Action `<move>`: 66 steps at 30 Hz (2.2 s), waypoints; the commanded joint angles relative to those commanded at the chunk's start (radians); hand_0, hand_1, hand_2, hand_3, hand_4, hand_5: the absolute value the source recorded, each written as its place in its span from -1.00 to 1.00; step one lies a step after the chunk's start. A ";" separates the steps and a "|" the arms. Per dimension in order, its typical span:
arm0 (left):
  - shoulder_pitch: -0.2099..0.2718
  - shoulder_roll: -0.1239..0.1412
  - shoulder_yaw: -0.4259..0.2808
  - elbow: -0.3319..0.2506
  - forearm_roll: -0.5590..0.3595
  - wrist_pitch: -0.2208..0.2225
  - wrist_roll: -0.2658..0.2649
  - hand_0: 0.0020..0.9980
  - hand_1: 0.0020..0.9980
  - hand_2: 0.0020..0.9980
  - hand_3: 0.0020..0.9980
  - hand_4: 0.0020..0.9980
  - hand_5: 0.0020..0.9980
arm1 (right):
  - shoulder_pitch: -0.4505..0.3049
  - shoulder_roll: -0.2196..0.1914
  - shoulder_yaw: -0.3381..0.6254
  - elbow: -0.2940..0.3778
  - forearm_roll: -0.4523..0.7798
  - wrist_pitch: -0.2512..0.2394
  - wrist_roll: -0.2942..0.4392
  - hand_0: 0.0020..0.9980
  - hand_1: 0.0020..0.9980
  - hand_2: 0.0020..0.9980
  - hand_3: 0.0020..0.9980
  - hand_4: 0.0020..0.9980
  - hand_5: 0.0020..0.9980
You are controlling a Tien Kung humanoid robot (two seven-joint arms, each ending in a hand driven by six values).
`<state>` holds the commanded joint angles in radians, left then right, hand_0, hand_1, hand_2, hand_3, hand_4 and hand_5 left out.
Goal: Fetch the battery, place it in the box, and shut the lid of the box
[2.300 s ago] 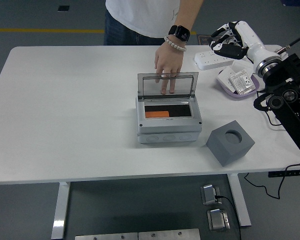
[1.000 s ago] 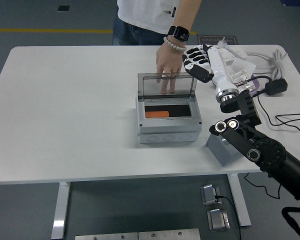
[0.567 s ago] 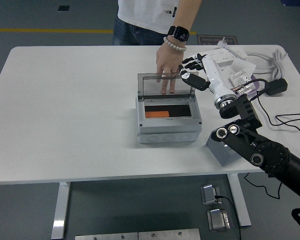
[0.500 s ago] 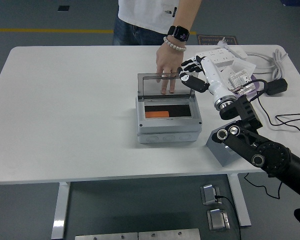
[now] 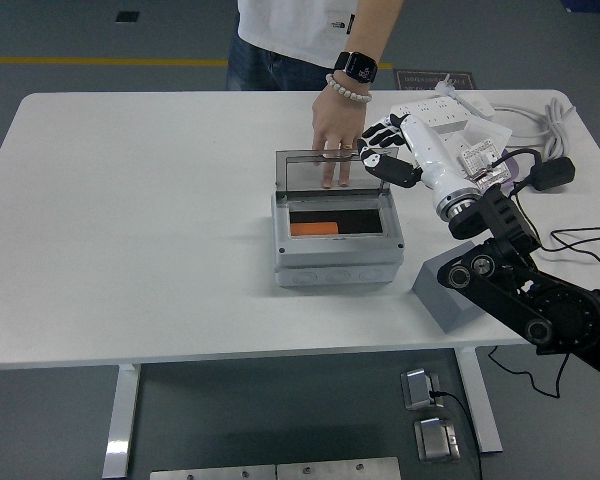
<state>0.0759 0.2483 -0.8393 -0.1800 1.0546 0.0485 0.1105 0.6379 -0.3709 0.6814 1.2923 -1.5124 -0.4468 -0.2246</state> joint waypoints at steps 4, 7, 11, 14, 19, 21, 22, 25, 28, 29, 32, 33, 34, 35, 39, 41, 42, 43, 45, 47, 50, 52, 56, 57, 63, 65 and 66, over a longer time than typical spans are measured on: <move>-0.001 0.001 0.000 0.000 -0.002 0.000 0.000 -0.19 0.12 0.03 0.00 -1.00 -1.00 | 0.001 -0.031 -0.025 0.026 0.010 0.006 -0.018 -0.04 -0.07 0.10 0.20 0.16 0.03; -0.002 0.001 -0.001 0.000 -0.002 0.001 0.000 -0.19 0.12 0.03 0.00 -1.00 -1.00 | 0.000 -0.041 -0.036 0.025 0.023 0.008 -0.019 -0.04 -0.07 0.10 0.20 0.16 0.03; -0.002 0.001 -0.003 0.000 0.001 0.001 0.000 -0.19 0.12 0.04 0.00 -1.00 -1.00 | 0.000 -0.045 -0.033 0.023 0.024 0.008 -0.017 -0.13 -0.10 0.09 0.20 0.16 0.04; 0.000 -0.001 -0.004 0.000 0.004 0.000 0.001 -0.19 0.12 0.03 0.00 -1.00 -1.00 | 0.006 -0.049 -0.012 0.031 0.003 0.017 -0.028 -0.12 -0.10 0.09 0.20 0.15 0.04; 0.001 -0.004 -0.006 0.000 0.008 -0.001 0.003 -0.19 0.12 0.03 0.00 -1.00 -1.00 | 0.028 -0.061 0.025 0.043 -0.030 0.049 -0.057 -0.12 -0.10 0.09 0.20 0.15 0.04; 0.001 -0.004 -0.006 0.000 0.008 -0.001 0.003 -0.19 0.12 0.03 0.00 -1.00 -1.00 | 0.041 -0.063 0.035 0.041 -0.036 0.060 -0.065 -0.12 -0.09 0.09 0.19 0.16 0.05; 0.001 -0.004 -0.006 0.000 0.009 -0.001 0.003 -0.19 0.12 0.03 0.00 -1.00 -1.00 | 0.046 -0.063 0.038 0.038 -0.037 0.063 -0.067 -0.12 -0.09 0.09 0.19 0.16 0.05; -0.002 -0.003 -0.005 0.000 0.008 -0.001 0.003 -0.19 0.12 0.03 0.00 -1.00 -1.00 | 0.063 -0.054 0.035 0.009 -0.024 0.064 -0.060 -0.12 -0.09 0.09 0.19 0.16 0.05; -0.003 -0.004 -0.002 0.000 0.006 -0.002 0.002 -0.19 0.12 0.03 0.00 -1.00 -1.00 | 0.079 -0.029 0.023 -0.038 -0.006 0.060 -0.044 -0.20 -0.12 0.06 0.19 0.16 0.06; -0.004 -0.005 -0.001 0.000 0.005 -0.002 0.002 -0.19 0.12 0.03 0.00 -1.00 -1.00 | 0.085 -0.017 0.020 -0.060 0.000 0.057 -0.036 -0.20 -0.12 0.06 0.19 0.16 0.06; -0.004 -0.007 0.000 0.000 0.006 -0.003 0.003 -0.19 0.12 0.03 0.00 -1.00 -1.00 | 0.097 0.014 0.021 -0.113 0.008 0.054 -0.022 -0.17 -0.11 0.06 0.20 0.15 0.07; -0.004 -0.008 0.000 0.000 0.007 -0.003 0.003 -0.19 0.12 0.03 0.00 -1.00 -1.00 | 0.100 0.023 0.022 -0.129 0.009 0.054 -0.019 -0.17 -0.11 0.06 0.20 0.15 0.07; -0.004 -0.008 0.000 0.000 0.006 -0.003 0.004 -0.19 0.12 0.03 0.00 -1.00 -1.00 | 0.103 0.031 0.023 -0.144 0.010 0.054 -0.016 -0.17 -0.11 0.06 0.20 0.15 0.07; -0.004 -0.008 0.000 0.000 0.007 -0.003 0.004 -0.19 0.12 0.03 0.00 -1.00 -1.00 | 0.105 0.036 0.023 -0.155 0.011 0.053 -0.014 -0.17 -0.11 0.06 0.20 0.15 0.07; -0.004 -0.008 -0.003 0.000 0.008 -0.003 0.005 -0.19 0.12 0.03 0.00 -1.00 -1.00 | 0.115 0.052 0.020 -0.188 0.018 0.051 -0.009 0.06 0.04 0.10 0.20 0.15 0.07; -0.004 -0.008 -0.002 0.000 0.007 -0.003 0.005 -0.19 0.12 0.03 0.00 -1.00 -1.00 | 0.118 0.058 0.015 -0.198 0.024 0.049 -0.005 0.06 0.04 0.10 0.20 0.15 0.07; -0.005 -0.008 -0.002 0.000 0.007 -0.003 0.005 -0.19 0.12 0.03 0.00 -1.00 -1.00 | 0.120 0.061 0.012 -0.202 0.027 0.048 -0.004 0.06 0.04 0.10 0.20 0.15 0.07; -0.005 -0.008 -0.002 0.000 0.007 -0.003 0.004 -0.19 0.12 0.03 0.00 -1.00 -1.00 | 0.121 0.064 0.008 -0.204 0.031 0.047 -0.002 0.06 0.04 0.10 0.20 0.15 0.07; -0.007 -0.007 -0.001 0.000 0.005 -0.003 0.004 -0.19 0.12 0.03 0.00 -1.00 -1.00 | 0.121 0.067 0.000 -0.206 0.036 0.045 0.000 0.45 0.25 0.21 0.23 0.15 0.08; -0.009 -0.007 0.001 0.000 0.003 -0.003 0.003 -0.19 0.12 0.03 0.00 -1.00 -1.00 | 0.119 0.069 -0.012 -0.202 0.041 0.044 0.001 0.45 0.25 0.21 0.23 0.15 0.08; -0.010 -0.006 0.002 0.000 0.000 -0.003 0.002 -0.19 0.12 0.03 0.00 -1.00 -1.00 | 0.113 0.065 -0.029 -0.185 0.043 0.044 -0.003 0.48 0.26 0.22 0.23 0.15 0.09; -0.011 -0.006 0.001 0.000 0.000 -0.003 0.002 -0.19 0.12 0.03 0.00 -1.00 -1.00 | 0.109 0.055 -0.044 -0.162 0.041 0.047 -0.010 0.48 0.26 0.22 0.23 0.15 0.09; -0.010 -0.004 -0.001 0.000 -0.002 -0.002 0.002 -0.19 0.11 0.03 0.00 -1.00 -1.00 | 0.105 0.022 -0.086 -0.105 0.041 0.062 -0.031 0.50 0.26 0.21 0.22 0.16 0.10; -0.010 -0.004 -0.001 0.000 -0.003 -0.002 0.001 -0.19 0.11 0.03 0.00 -1.00 -1.00 | 0.105 0.014 -0.094 -0.093 0.042 0.064 -0.035 0.50 0.26 0.21 0.22 0.16 0.10; -0.012 0.000 -0.001 0.000 -0.011 0.000 -0.002 -0.19 0.11 0.03 0.00 -1.00 -1.00 | 0.102 -0.045 -0.143 -0.008 0.047 0.084 -0.061 0.49 0.26 0.19 0.22 0.17 0.11; -0.013 0.001 0.000 0.000 -0.014 0.001 -0.003 -0.19 0.11 0.03 0.00 -1.00 -1.00 | 0.099 -0.059 -0.150 0.012 0.044 0.088 -0.069 0.49 0.26 0.19 0.22 0.17 0.11; -0.013 0.001 0.001 0.000 -0.015 0.001 -0.004 -0.19 0.11 0.03 0.00 -1.00 -1.00 | 0.098 -0.065 -0.151 0.020 0.043 0.090 -0.072 0.49 0.26 0.19 0.22 0.17 0.11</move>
<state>0.0627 0.2491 -0.8381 -0.1800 1.0392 0.0492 0.1069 0.7360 -0.4358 0.5306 1.3118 -1.4698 -0.3568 -0.2966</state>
